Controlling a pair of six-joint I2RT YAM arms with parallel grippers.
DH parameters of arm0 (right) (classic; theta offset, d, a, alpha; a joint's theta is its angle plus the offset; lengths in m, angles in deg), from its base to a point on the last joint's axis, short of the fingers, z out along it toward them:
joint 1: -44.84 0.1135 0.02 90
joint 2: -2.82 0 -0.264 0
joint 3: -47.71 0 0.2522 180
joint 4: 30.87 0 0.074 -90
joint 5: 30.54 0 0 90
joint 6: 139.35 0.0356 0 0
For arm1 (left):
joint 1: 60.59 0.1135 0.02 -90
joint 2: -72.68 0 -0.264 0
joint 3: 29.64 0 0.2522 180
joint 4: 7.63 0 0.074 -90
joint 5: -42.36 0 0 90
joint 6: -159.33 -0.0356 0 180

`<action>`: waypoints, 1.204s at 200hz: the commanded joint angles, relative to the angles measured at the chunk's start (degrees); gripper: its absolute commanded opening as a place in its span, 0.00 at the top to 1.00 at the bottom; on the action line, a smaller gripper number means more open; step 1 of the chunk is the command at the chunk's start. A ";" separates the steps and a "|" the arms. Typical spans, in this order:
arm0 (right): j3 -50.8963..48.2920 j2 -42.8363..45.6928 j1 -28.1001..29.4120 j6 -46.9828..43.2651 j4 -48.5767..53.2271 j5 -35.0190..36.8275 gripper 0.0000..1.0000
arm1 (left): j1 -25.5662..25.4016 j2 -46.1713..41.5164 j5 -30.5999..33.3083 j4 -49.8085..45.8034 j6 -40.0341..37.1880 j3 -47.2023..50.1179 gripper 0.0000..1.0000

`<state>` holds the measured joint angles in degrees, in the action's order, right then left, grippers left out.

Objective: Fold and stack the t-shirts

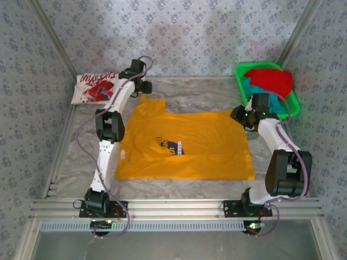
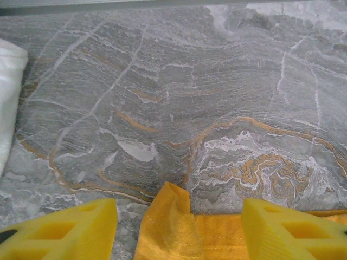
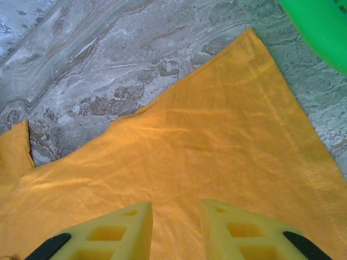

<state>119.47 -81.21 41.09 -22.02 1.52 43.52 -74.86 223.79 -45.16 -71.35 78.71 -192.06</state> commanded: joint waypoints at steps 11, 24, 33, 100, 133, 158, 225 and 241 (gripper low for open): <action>0.13 0.68 -0.54 -1.79 0.25 -0.40 0.67 | -0.42 1.86 -3.35 0.00 -0.95 0.53 0.46; 0.91 0.00 -0.54 -1.94 0.54 -0.24 0.68 | -0.50 2.08 -4.10 0.33 -0.88 0.55 0.55; 1.36 -0.41 -0.52 -1.98 0.53 -0.27 0.67 | -0.59 2.00 -4.05 0.39 -0.95 0.56 0.60; 4.38 -2.46 -0.14 -0.54 -0.23 -1.94 0.67 | -0.33 2.12 -3.52 -0.25 -1.95 1.65 0.79; 5.33 -2.54 0.19 -0.51 0.46 -1.48 0.66 | -0.33 1.83 -3.53 -0.48 -1.99 2.07 0.95; 7.92 -4.33 0.49 -2.50 2.52 -0.52 0.65 | 0.17 0.50 -2.20 -0.65 -2.61 2.36 1.00; 30.66 -24.04 3.01 -11.40 20.75 11.39 0.63 | 4.87 -7.33 -3.00 6.31 -5.98 11.35 1.00; 35.60 -28.60 3.73 -12.89 24.27 12.97 0.62 | 5.42 -7.03 -3.05 6.20 -7.08 11.30 1.00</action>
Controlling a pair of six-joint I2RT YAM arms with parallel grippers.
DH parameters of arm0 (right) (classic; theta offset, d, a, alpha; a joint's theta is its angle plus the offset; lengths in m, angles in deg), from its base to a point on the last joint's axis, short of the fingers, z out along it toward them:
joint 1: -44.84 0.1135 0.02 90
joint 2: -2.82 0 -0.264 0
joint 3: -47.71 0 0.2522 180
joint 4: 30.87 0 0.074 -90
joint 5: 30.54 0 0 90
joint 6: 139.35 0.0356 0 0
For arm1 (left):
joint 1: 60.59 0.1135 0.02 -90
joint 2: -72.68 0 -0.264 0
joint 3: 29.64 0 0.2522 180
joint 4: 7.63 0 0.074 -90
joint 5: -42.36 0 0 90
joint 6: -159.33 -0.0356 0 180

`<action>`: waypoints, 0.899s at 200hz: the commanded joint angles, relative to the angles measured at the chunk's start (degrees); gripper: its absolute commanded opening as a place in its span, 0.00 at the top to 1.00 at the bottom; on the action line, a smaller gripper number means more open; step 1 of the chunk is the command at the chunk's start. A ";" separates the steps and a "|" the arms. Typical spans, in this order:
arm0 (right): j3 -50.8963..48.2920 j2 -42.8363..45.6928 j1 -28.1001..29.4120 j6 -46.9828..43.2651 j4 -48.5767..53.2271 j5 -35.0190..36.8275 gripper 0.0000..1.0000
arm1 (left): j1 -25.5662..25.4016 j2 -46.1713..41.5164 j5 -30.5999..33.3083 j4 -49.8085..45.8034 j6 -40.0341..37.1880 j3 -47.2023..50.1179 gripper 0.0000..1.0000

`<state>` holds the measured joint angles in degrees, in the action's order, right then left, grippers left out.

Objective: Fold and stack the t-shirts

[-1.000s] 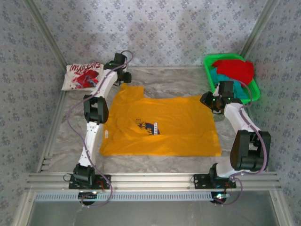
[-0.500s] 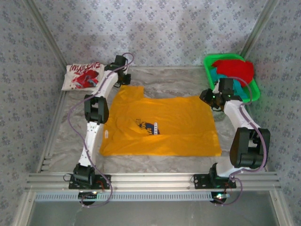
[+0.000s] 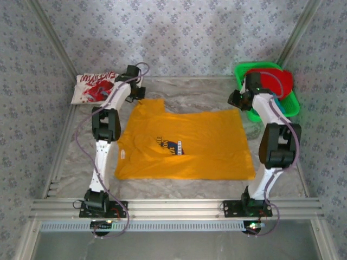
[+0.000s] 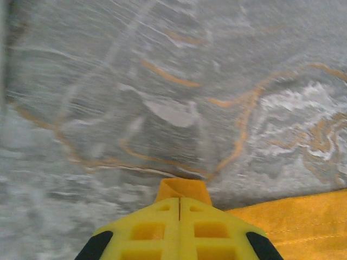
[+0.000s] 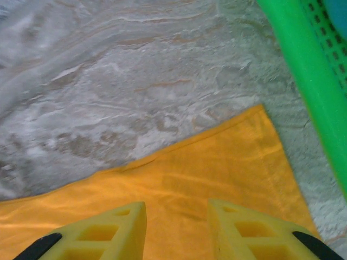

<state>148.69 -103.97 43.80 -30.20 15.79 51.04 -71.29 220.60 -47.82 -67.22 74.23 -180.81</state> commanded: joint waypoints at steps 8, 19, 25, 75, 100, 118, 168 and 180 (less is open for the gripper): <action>8.34 -7.87 1.16 -4.96 10.54 6.17 0.62 | 1.98 -3.86 0.15 2.33 -3.43 0.45 1.00; 11.38 -10.51 1.37 -5.16 11.92 6.45 0.62 | 2.21 -3.86 0.80 2.83 -4.22 0.96 1.00; 13.36 -12.07 1.57 -5.40 12.89 6.75 0.61 | 2.50 -3.86 1.07 3.00 -4.32 1.08 1.00; 22.12 -19.21 2.75 -6.25 15.12 5.72 0.59 | 5.16 -4.92 -0.87 4.07 -4.88 2.37 1.00; 30.61 -24.75 2.81 -6.40 18.68 4.47 0.59 | 5.22 -4.74 -0.82 4.25 -6.13 2.05 1.00; 34.88 -27.31 2.81 -5.76 21.27 8.45 0.59 | 5.64 -5.15 1.65 4.10 -6.67 2.36 1.00; 38.58 -31.29 2.66 -5.10 20.41 6.34 0.55 | 7.25 -5.71 -1.19 4.64 -6.00 4.00 1.00; 42.04 -33.84 2.61 -4.93 22.79 6.57 0.54 | 7.23 -5.71 -1.08 4.69 -5.72 4.02 1.00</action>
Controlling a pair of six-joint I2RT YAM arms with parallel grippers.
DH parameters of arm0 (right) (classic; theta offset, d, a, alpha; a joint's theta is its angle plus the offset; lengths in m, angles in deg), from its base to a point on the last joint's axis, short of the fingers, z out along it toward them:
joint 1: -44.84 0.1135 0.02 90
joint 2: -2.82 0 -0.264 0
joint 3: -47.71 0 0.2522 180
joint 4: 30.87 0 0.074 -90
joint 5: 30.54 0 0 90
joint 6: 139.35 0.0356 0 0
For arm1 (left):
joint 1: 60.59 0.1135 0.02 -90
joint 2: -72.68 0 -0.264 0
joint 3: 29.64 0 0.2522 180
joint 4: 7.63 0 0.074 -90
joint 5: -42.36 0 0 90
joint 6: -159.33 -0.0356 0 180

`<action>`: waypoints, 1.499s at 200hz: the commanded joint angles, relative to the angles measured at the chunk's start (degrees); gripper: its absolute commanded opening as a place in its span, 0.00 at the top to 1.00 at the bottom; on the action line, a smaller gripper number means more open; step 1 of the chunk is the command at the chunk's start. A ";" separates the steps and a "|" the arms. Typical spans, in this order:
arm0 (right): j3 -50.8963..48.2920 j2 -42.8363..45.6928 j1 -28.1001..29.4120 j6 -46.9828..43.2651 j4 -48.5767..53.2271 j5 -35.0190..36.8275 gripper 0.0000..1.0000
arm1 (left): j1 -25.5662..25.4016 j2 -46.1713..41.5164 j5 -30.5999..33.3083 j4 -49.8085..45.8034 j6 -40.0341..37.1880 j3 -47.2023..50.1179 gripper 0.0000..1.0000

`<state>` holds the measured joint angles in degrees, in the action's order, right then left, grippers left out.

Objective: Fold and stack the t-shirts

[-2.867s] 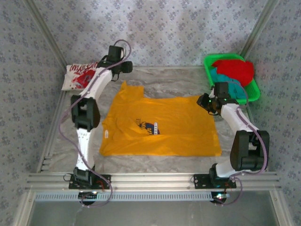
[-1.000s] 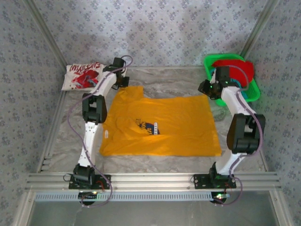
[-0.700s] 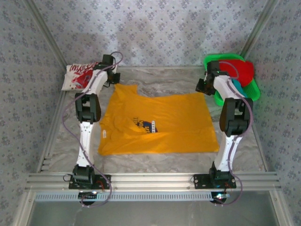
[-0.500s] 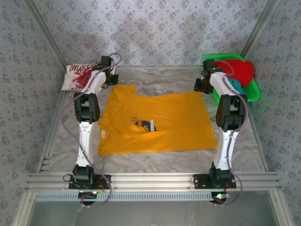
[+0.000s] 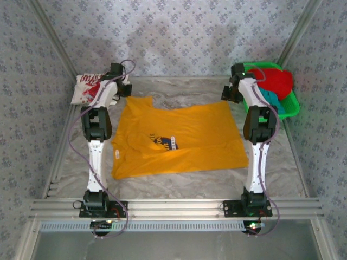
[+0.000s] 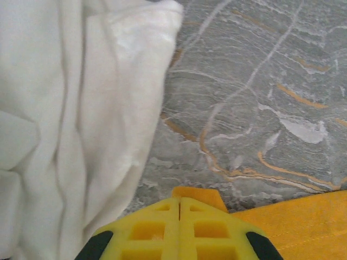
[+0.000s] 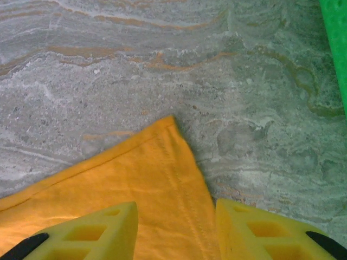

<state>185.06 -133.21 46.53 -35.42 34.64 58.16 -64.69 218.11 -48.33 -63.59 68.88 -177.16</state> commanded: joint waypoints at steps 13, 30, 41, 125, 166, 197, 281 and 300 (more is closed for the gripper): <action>9.47 -7.30 -0.28 0.84 5.67 -0.60 0.53 | 0.60 -3.38 -0.76 1.14 -0.26 0.34 1.00; 13.82 -10.25 -0.16 1.27 6.80 -0.31 0.53 | 0.66 -3.35 -1.54 1.58 -0.03 0.26 1.00; 15.72 -11.80 0.20 1.23 7.49 0.04 0.51 | 0.63 -3.22 -1.76 1.51 0.00 -0.01 1.00; 19.01 -16.86 1.02 3.84 4.36 -5.20 0.46 | 0.52 -2.51 -4.04 2.17 1.14 0.20 1.00; 21.15 -17.27 2.39 3.85 3.92 -5.69 0.58 | 0.49 -2.51 -4.93 2.47 1.99 -0.05 1.00; 21.25 -16.23 2.79 4.82 4.06 -3.90 0.82 | 0.49 -2.35 -5.71 2.49 2.41 -0.74 1.00; 15.10 -7.77 0.36 9.17 -2.20 0.14 1.00 | -1.30 3.65 -9.27 0.41 5.92 -15.87 1.00; 11.06 -4.61 -0.56 11.34 -6.73 0.16 1.00 | -2.21 5.40 -10.62 1.46 6.23 -19.71 1.00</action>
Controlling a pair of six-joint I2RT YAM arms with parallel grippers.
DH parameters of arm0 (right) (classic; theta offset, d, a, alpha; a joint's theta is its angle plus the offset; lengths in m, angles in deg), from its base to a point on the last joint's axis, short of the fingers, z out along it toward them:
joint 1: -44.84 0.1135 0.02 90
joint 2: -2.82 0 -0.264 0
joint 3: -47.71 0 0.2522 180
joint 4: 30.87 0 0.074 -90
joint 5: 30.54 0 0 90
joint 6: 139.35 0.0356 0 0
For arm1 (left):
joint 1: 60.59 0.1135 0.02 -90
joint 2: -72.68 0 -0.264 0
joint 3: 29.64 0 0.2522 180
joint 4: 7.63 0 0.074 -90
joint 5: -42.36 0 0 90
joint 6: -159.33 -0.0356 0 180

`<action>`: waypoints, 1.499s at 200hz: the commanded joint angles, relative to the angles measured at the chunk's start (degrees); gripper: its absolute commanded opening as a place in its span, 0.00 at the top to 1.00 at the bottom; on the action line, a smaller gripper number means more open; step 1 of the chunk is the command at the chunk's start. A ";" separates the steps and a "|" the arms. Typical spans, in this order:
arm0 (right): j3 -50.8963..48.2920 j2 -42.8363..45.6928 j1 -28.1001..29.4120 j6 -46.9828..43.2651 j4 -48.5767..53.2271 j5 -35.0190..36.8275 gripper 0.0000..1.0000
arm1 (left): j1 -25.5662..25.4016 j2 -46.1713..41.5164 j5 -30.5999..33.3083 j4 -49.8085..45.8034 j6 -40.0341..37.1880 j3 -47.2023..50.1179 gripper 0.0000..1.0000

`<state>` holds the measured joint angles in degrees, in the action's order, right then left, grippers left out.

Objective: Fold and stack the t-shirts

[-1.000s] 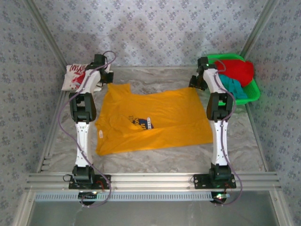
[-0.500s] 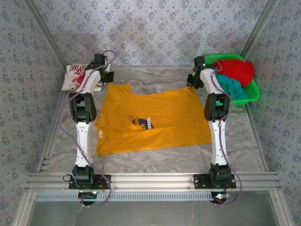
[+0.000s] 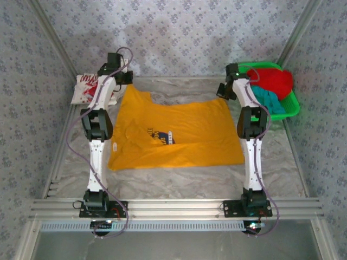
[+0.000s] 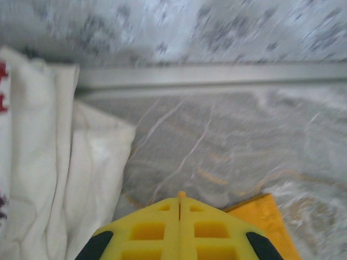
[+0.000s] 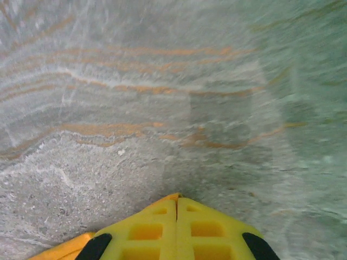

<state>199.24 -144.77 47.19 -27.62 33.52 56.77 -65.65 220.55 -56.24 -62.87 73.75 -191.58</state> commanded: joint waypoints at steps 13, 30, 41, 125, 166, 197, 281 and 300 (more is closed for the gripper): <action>-5.01 8.31 -1.85 4.87 -8.52 1.20 1.00 | -1.85 3.72 -3.75 2.18 1.34 -6.80 1.00; -4.24 8.16 -2.49 5.75 -9.97 -0.17 1.00 | -2.40 4.08 -5.54 6.50 2.27 -7.46 1.00; -3.64 7.88 -2.74 5.81 -10.87 -1.25 1.00 | -2.44 4.08 -6.58 8.16 2.88 -7.86 1.00; -18.49 15.43 -4.97 6.75 -20.37 -2.50 1.00 | -0.66 -3.55 -7.49 1.57 -3.36 -3.51 1.00; -22.31 17.02 -6.72 6.81 -22.74 -3.03 1.00 | -0.57 -22.58 -4.89 23.19 -3.99 31.90 1.00; -22.44 18.28 -6.75 4.06 -24.57 -5.35 1.00 | -0.66 -30.44 -2.37 27.34 -6.95 43.40 1.00; -39.77 29.66 -6.60 4.09 -30.57 -5.82 1.00 | -1.44 -46.77 5.76 32.31 -8.97 65.30 1.00; -42.33 30.17 -6.65 4.23 -30.79 -5.66 1.00 | -1.58 -48.26 6.76 34.18 -8.00 70.00 1.00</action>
<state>160.14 -116.16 40.98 -23.22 3.86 50.67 -67.03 175.18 -52.50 -32.75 65.38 -126.10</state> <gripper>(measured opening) 0.065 0.043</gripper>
